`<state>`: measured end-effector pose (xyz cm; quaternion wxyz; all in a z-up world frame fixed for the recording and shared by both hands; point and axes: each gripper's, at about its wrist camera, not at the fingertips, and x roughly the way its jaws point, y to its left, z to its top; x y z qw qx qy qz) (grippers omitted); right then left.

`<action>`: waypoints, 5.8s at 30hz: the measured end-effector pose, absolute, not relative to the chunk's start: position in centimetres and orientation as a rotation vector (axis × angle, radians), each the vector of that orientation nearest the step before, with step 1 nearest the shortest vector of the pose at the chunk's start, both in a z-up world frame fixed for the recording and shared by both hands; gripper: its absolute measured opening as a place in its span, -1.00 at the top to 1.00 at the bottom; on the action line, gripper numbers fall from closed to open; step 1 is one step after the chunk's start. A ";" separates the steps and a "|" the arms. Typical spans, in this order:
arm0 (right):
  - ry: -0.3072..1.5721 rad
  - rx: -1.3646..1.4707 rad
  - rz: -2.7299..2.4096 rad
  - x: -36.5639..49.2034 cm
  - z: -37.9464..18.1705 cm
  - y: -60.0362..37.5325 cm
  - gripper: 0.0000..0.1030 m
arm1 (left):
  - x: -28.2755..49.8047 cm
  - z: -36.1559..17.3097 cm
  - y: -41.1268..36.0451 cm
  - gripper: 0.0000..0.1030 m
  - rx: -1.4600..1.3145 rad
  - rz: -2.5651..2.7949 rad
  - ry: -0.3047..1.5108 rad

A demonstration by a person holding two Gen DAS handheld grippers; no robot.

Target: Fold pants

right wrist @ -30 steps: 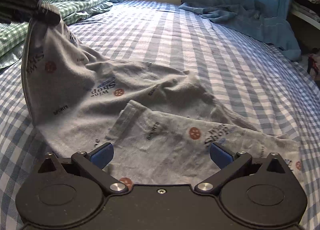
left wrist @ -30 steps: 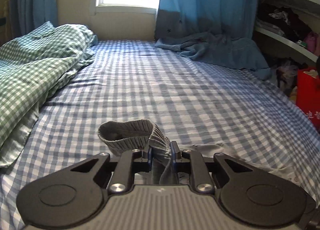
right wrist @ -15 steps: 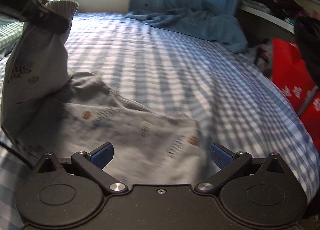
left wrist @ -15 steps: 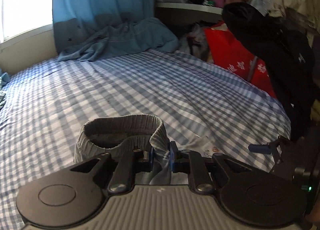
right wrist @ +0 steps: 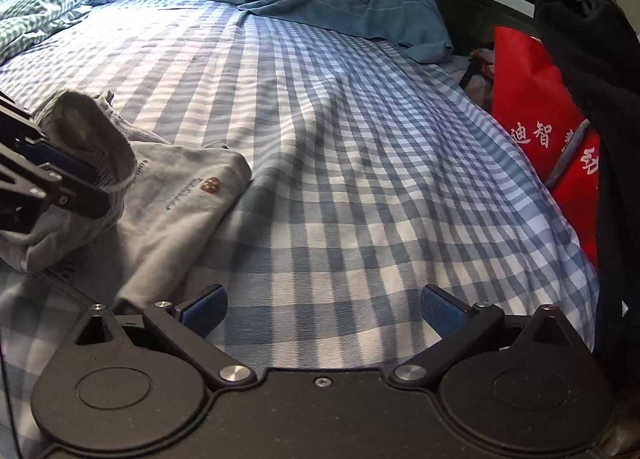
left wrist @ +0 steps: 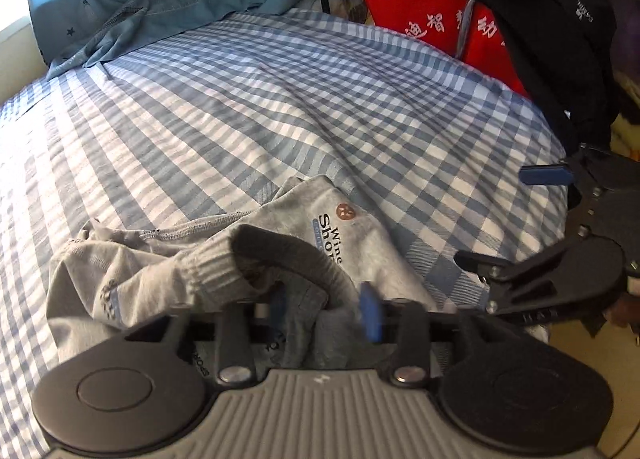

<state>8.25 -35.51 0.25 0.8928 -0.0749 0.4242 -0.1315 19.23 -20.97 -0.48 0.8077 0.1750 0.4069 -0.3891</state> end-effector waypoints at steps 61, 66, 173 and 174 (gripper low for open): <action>0.968 0.355 0.077 17.1 2.7 -39.1 -0.69 | 18.5 0.5 -12.4 -0.30 0.164 -0.585 1.015; 1.033 0.247 -0.042 15.9 2.0 -35.2 -0.89 | 21.1 0.1 -8.4 -0.52 0.102 -0.339 1.031; 0.930 0.004 -0.098 19.7 0.8 -33.3 -0.99 | 31.6 -1.8 -13.5 -0.99 0.087 -0.218 1.065; 0.928 0.010 -0.105 19.7 0.7 -33.7 -0.99 | 32.1 -2.0 -14.3 -0.99 0.113 -0.217 1.054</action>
